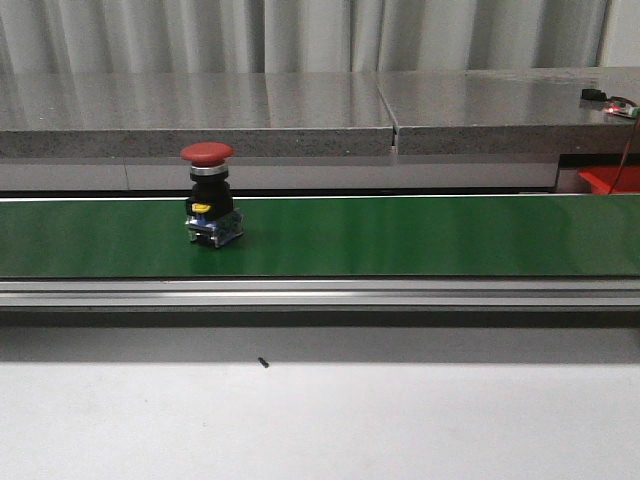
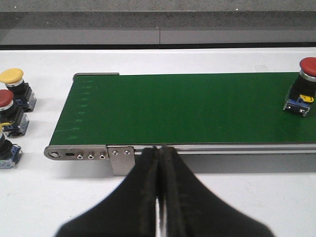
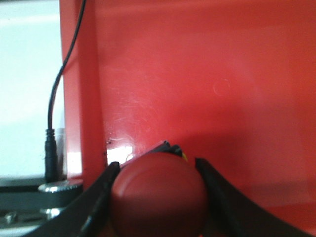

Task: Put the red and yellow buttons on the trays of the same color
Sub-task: 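Carry the red button into the red tray and open the right gripper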

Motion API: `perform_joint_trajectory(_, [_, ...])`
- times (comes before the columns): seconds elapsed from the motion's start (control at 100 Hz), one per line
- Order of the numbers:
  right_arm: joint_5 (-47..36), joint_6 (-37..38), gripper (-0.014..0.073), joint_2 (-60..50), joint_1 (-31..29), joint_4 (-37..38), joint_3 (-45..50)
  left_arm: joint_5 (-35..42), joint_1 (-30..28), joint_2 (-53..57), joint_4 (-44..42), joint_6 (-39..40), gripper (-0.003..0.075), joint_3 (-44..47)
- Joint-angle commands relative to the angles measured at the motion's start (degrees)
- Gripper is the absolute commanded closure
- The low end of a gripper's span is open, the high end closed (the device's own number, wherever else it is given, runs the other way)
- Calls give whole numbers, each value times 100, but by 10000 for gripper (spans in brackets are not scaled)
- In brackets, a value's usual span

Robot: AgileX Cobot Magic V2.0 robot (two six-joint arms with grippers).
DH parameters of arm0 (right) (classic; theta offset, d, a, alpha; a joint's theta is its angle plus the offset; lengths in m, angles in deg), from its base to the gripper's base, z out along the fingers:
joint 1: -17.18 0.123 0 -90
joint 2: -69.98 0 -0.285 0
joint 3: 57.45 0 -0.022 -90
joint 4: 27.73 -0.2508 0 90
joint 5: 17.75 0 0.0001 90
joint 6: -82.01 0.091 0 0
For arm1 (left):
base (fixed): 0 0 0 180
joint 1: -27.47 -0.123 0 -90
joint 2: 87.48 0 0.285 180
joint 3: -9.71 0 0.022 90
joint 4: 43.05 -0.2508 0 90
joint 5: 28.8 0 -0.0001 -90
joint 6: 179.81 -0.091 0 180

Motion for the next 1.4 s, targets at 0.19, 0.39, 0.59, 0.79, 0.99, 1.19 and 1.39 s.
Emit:
perform_joint_trajectory(0.19, [-479,-59,389,32,-28,-52,-200,423,45,-49,59,19,741,-145])
perform_joint_trajectory(0.39, [-609,-64,389,203,-28,-52,-200,423,45,-49,59,19,741,-145])
perform_joint_trajectory(0.59, [-563,-64,388,297,-28,-47,-200,423,45,-49,59,19,741,-145])
perform_joint_trajectory(0.79, [-479,-64,251,297,-28,-47,-200,423,45,-49,59,19,741,-145])
perform_joint_trajectory(0.99, [-292,-64,29,186,-28,-42,-304,423,45,-49,59,19,741,-145])
perform_joint_trajectory(1.19, [150,-64,29,-204,-28,-42,-788,423,45,-49,59,19,741,-145])
perform_joint_trajectory(1.39, [420,-64,31,-858,-9,-60,-828,423,45,-49,59,19,741,-145])
